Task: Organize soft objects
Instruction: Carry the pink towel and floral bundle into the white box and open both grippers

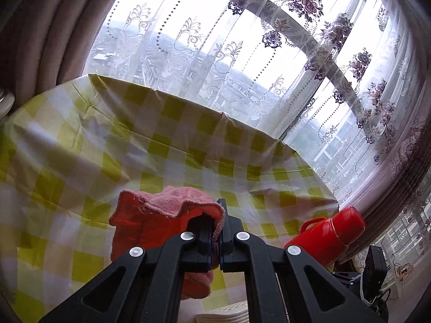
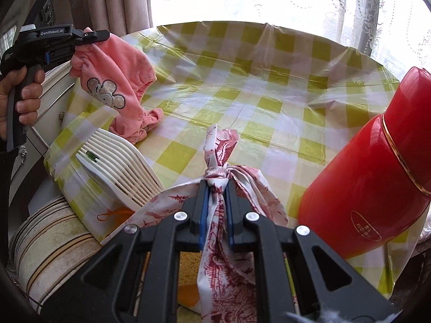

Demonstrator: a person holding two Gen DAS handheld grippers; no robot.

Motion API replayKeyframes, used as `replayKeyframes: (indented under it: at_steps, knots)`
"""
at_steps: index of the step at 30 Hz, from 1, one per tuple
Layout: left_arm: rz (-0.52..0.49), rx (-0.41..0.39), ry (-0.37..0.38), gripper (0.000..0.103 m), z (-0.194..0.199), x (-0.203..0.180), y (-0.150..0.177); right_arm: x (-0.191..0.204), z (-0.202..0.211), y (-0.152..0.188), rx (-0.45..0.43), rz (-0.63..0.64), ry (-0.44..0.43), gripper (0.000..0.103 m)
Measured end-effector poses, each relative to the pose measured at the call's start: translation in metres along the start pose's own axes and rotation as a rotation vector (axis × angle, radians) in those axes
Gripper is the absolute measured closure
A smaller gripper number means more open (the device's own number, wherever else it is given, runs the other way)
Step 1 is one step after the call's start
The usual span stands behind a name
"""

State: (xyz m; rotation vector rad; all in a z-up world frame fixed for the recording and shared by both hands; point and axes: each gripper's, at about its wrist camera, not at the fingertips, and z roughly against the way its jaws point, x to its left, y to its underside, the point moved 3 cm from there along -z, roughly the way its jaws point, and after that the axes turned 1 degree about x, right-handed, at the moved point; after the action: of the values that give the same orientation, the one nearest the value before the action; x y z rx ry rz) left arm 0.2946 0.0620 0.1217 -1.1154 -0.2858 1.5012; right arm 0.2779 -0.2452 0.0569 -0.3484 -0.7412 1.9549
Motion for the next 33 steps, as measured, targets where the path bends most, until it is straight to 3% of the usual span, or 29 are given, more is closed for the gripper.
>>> replayKeyframes:
  at_steps: [15,24,33]
  knots:
    - [-0.080,-0.083,0.013,0.100,0.076,-0.059,0.005,0.004,0.057,0.015,-0.070,-0.070,0.048,0.088]
    - [-0.155,-0.084,0.119,0.100,0.098,-0.122,0.025,-0.010,0.105,0.042,-0.113,-0.133,0.115,0.088]
    - [-0.216,-0.016,0.227,0.100,0.087,-0.191,0.063,-0.050,0.155,0.084,-0.129,-0.220,0.223,0.088]
